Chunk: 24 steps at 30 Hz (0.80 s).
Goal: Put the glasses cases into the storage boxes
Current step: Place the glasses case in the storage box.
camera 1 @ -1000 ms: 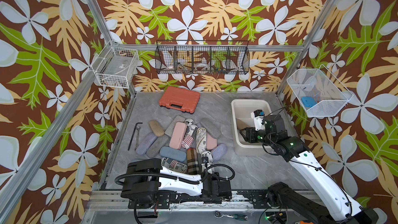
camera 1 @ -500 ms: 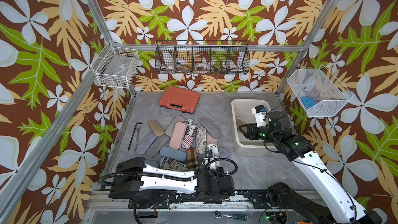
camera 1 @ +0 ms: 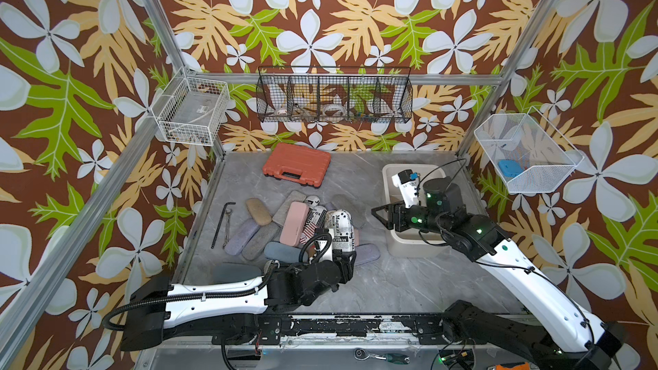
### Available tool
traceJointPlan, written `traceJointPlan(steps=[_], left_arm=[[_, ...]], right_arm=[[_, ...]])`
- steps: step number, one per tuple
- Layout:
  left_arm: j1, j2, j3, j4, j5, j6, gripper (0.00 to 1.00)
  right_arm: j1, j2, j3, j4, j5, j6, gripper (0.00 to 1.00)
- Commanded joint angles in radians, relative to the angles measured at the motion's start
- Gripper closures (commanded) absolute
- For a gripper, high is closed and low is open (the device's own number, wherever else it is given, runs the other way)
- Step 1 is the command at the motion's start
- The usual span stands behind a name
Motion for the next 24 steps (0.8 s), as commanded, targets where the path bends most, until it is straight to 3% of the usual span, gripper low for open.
traceJointPlan(steps=[1,5,15,19,24], left_arm=[[0.051,-0.029,-0.012,0.132,0.063,0.114,0.42],[0.080,-0.030,-0.027,0.175,0.102,0.129,0.42],[0.091,-0.007,-0.057,0.280,0.147,0.124,0.42],[0.090,-0.019,-0.082,0.324,0.150,0.108,0.42],[0.091,-0.039,-0.105,0.344,0.127,0.099,0.42]], right_arm=[[0.076,0.041,0.003,0.113,-0.009,0.053,0.36],[0.131,0.088,-0.012,0.218,0.019,0.109,0.35],[0.197,0.212,0.048,0.218,0.086,0.116,0.39],[0.204,0.215,0.052,0.211,0.104,0.129,0.47],[0.223,0.221,0.057,0.208,0.101,0.137,0.64]])
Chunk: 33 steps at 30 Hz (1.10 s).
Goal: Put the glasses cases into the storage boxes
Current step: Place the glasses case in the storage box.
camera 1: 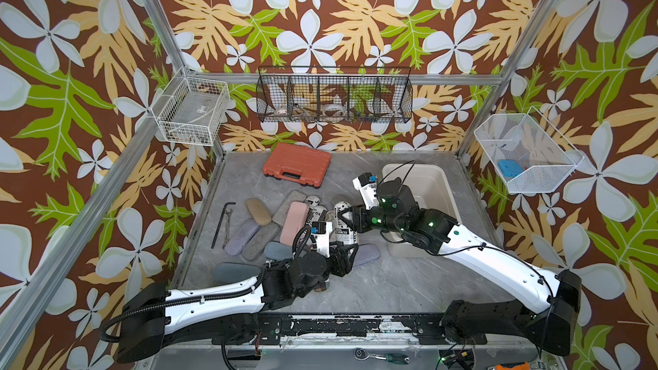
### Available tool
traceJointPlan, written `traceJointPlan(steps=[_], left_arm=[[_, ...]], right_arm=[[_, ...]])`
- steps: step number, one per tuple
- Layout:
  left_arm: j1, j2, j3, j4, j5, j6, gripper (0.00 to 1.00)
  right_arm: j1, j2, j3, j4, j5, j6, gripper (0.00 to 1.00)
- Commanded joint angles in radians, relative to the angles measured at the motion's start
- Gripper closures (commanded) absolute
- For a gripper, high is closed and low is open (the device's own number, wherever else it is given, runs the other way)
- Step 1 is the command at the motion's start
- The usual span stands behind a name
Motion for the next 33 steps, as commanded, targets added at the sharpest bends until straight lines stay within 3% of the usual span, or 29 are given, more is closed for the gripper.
traceJointPlan(steps=[1,6,12,19,24,28,33], left_arm=[[0.003,-0.014,-0.004,0.068,-0.026,0.007,0.41],[0.003,-0.055,-0.014,0.069,-0.031,0.044,0.36],[0.002,-0.109,-0.036,0.069,-0.044,0.058,0.01],[0.003,-0.218,-0.109,0.061,-0.088,0.039,0.00],[0.003,-0.338,-0.120,-0.079,-0.157,0.005,0.00],[0.003,-0.478,-0.158,-0.218,-0.265,-0.110,0.00],[0.002,-0.639,-0.243,-0.243,-0.274,-0.161,0.02]], right_arm=[[0.014,0.004,0.009,0.024,-0.012,0.016,0.67],[0.021,0.022,0.030,0.038,-0.039,0.028,0.75],[0.023,0.043,0.072,0.024,-0.019,0.018,0.78],[0.021,0.082,0.130,0.033,0.037,-0.003,0.79],[0.012,0.123,0.217,-0.053,0.116,-0.078,0.79],[-0.066,0.113,0.256,-0.094,0.099,-0.102,0.78],[-0.227,0.105,0.348,-0.243,0.180,-0.201,0.78]])
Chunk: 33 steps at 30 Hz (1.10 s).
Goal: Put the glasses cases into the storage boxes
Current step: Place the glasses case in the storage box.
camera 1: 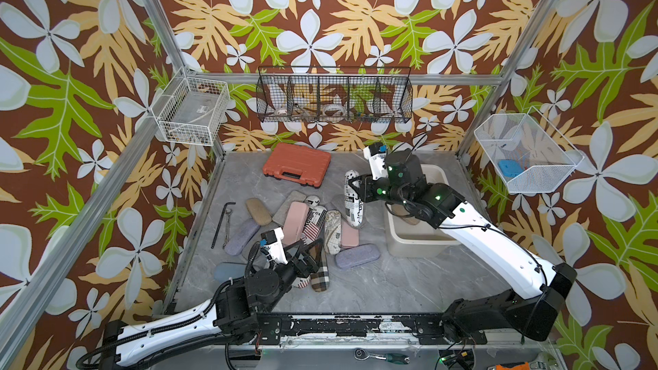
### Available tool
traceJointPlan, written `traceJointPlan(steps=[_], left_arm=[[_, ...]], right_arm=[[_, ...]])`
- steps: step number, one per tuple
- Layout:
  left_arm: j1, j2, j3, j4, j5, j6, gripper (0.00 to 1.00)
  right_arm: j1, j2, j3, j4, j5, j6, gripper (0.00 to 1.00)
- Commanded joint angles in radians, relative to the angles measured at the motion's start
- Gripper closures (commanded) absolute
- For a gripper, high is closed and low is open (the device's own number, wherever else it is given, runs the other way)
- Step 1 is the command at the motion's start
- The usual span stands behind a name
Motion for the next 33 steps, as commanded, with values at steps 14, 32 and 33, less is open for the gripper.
traceJointPlan(steps=[14,32,33], left_arm=[[0.001,0.140,0.024,-0.117,-0.121,-0.193,0.00],[0.019,0.140,0.071,-0.099,-0.262,-0.127,0.00],[0.032,0.145,0.082,-0.097,-0.242,-0.115,0.00]], right_arm=[[-0.417,0.099,-0.071,-0.132,0.196,-0.199,0.79],[-0.440,0.418,-0.073,-0.042,0.262,-0.234,0.75],[-0.440,0.425,-0.072,-0.039,0.253,-0.234,0.74]])
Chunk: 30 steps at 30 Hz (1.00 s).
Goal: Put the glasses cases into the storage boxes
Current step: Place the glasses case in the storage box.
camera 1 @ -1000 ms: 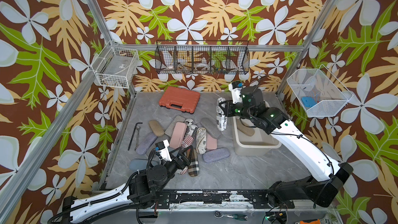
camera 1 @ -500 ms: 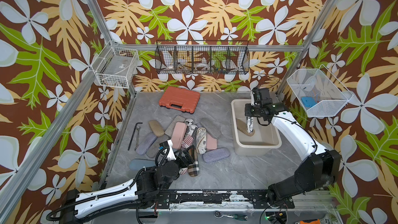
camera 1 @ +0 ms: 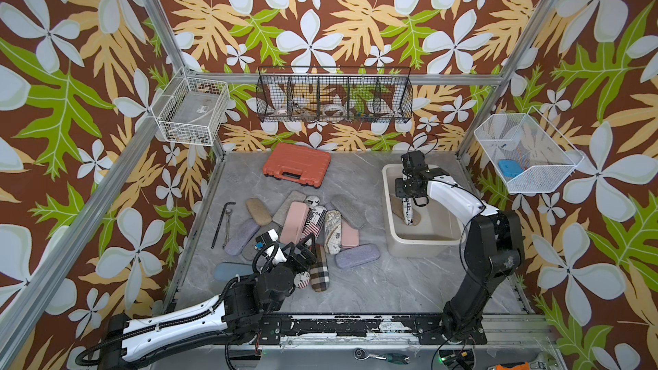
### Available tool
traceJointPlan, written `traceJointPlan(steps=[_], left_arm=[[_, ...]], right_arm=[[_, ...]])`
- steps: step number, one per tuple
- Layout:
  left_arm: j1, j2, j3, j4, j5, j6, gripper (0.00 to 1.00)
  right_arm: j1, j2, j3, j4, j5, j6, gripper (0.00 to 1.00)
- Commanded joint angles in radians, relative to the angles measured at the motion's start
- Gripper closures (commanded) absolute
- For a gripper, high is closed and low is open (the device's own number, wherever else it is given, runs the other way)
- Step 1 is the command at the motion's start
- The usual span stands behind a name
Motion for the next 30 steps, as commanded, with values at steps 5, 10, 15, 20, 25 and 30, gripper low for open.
traceJointPlan(steps=[5,10,15,20,25,30], left_arm=[[0.126,0.064,0.063,0.017,0.165,0.080,0.00],[0.131,0.140,0.112,0.019,0.199,0.113,0.00],[0.133,0.198,0.153,0.035,0.242,0.126,0.00],[0.134,0.248,0.182,0.041,0.293,0.110,0.00],[0.134,0.285,0.180,0.070,0.350,0.090,0.00],[0.132,0.314,0.179,0.088,0.402,0.073,0.00]], right_arm=[[0.000,0.035,0.010,0.042,-0.027,0.002,0.63],[0.000,0.019,0.014,0.041,-0.074,0.011,0.59],[-0.001,-0.043,0.008,0.040,-0.148,0.031,0.55],[-0.002,-0.125,-0.032,0.045,-0.258,0.046,0.54],[-0.004,-0.198,-0.104,0.042,-0.209,0.061,0.54],[-0.007,-0.201,-0.190,0.063,-0.167,0.071,0.55]])
